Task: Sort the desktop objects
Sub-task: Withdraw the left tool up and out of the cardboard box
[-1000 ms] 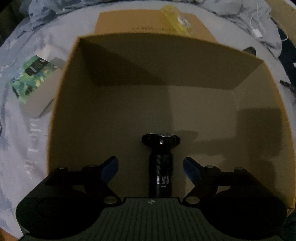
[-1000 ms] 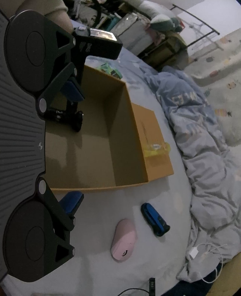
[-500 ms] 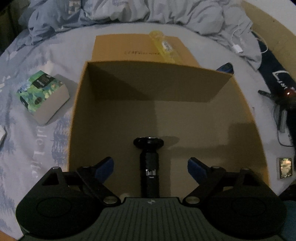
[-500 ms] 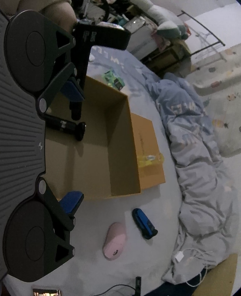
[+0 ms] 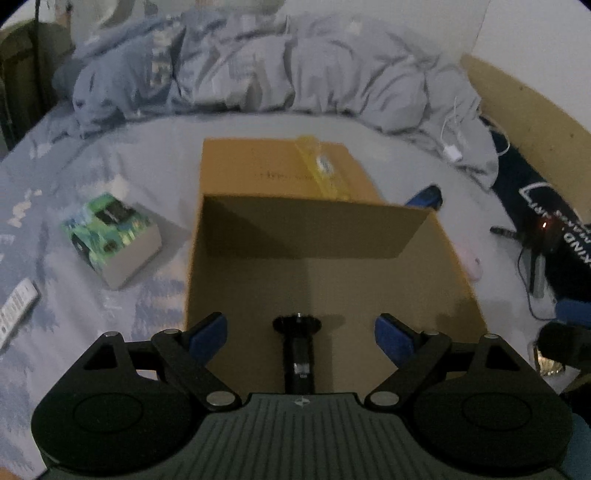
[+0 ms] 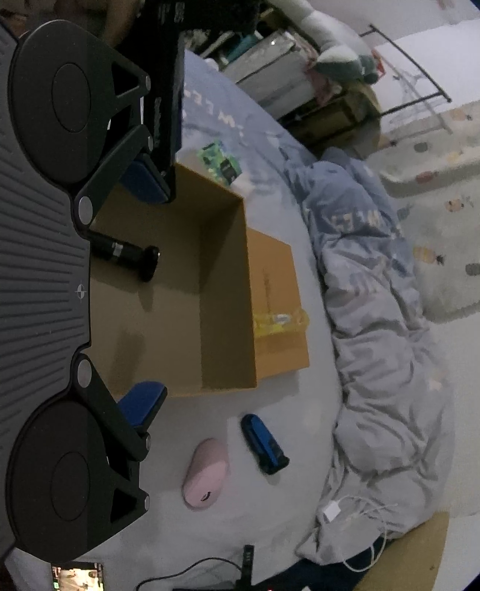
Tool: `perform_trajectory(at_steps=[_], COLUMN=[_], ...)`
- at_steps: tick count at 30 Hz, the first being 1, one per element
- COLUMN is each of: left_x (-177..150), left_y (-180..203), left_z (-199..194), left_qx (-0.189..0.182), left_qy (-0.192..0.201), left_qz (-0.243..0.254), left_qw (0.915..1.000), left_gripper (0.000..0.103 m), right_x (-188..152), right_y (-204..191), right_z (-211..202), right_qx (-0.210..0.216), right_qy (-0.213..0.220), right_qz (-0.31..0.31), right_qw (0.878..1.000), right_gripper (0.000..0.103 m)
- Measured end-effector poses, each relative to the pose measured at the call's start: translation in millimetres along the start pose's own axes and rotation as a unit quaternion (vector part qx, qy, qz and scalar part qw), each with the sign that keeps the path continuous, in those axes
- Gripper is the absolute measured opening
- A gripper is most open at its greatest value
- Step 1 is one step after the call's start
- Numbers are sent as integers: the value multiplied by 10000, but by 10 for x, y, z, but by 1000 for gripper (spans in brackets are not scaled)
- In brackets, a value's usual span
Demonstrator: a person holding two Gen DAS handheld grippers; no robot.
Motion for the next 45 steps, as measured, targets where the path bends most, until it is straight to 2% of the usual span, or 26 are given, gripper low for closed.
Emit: perform_trajectory(at_steps=[1, 2, 7, 13, 16, 20, 25, 30, 37, 45], left_x=[5, 7, 13, 1, 6, 28, 58, 101, 226, 370], left_y=[2, 8, 24, 68, 70, 61, 45, -36, -139, -233], left_z=[-51, -99, -306, -494, -545, -577, -576, -566, -545, -540], left_qx=[-4, -6, -57, 65, 46, 1, 229, 334, 379, 349], left_qy=[96, 187, 619, 1185, 1346, 1386, 1433, 1435, 1404, 1558], left_qz=[29, 54, 103, 284, 276, 258, 384, 242, 74, -30], left_qw=[9999, 9998, 9980, 9925, 9905, 9900, 9887, 9888, 9893, 9872], left_gripper=[96, 103, 103, 103, 103, 103, 103, 103, 103, 103], right_x=[3, 3, -14, -5, 11, 55, 99, 186, 425, 846], right_y=[-18, -34, -84, -106, -119, -149, -179, -227, -275, -302], right_z=[-3, -3, 17, 30, 36, 42, 78, 97, 151, 226], right_qx=[-4, -10, -31, -65, -70, -58, -49, 22, 106, 194], right_qy=[12, 18, 6, 32, 48, 110, 168, 307, 449, 691], right_qz=[-28, -58, -129, -165, -178, -240, -291, -345, -406, -519], right_qw=[10000, 10000, 9999, 9998, 9998, 9996, 9994, 9989, 9981, 9961], right_gripper=[103, 103, 103, 103, 103, 103, 103, 103, 103, 103])
Point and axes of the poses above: each gripper's, at about its wrist camera, not at the fingertips, and z roughly the way its jaws point, y to its right, x to its top, the point moved 2 cm from there along z, roughly the way its jaws point, and after that the axes turned 13 degrees about -x, right-handed, at the moved point
